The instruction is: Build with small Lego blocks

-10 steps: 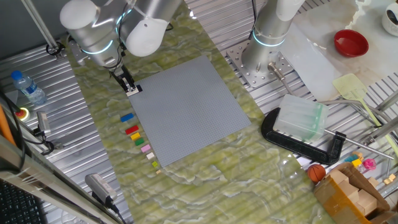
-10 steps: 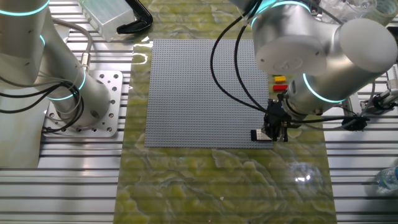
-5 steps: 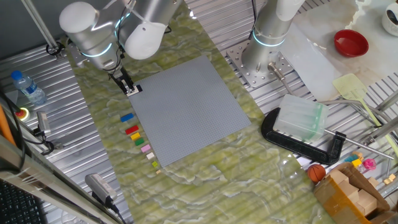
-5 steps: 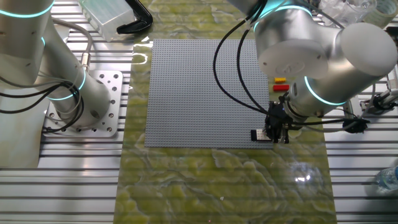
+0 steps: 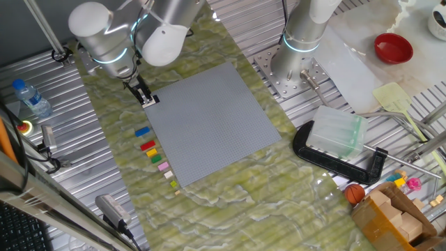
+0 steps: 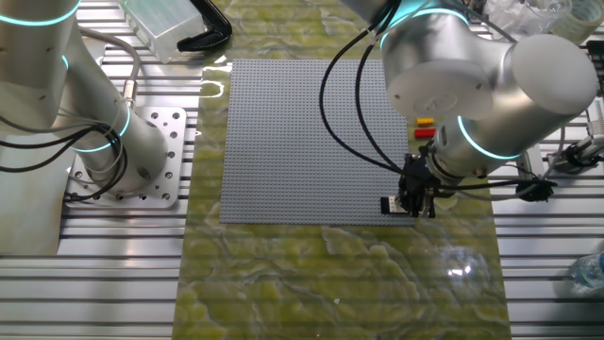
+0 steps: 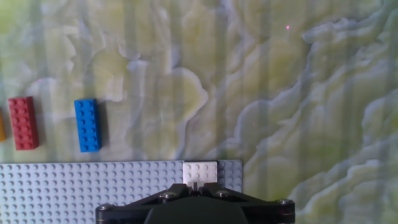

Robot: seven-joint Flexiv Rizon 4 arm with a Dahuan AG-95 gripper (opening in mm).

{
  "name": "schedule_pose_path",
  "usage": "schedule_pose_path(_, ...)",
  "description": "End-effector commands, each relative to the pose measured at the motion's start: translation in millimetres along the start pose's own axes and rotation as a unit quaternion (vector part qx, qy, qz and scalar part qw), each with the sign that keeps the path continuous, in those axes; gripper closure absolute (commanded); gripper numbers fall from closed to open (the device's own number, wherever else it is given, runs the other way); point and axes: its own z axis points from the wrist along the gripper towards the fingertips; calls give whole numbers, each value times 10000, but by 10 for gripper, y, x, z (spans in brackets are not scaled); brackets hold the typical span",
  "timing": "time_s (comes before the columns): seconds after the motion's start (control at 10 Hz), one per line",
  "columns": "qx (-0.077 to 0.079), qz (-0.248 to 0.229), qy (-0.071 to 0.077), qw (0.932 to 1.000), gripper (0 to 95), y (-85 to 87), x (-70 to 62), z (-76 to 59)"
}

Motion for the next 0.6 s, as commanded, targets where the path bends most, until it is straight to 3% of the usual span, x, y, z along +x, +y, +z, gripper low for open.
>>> schedule_pose_path(0.1, 8, 3, 4, 10000, 950, -2, 2, 29)
schedule_pose_path(0.6, -33, 43, -7, 10000, 950, -12, -34, 95)
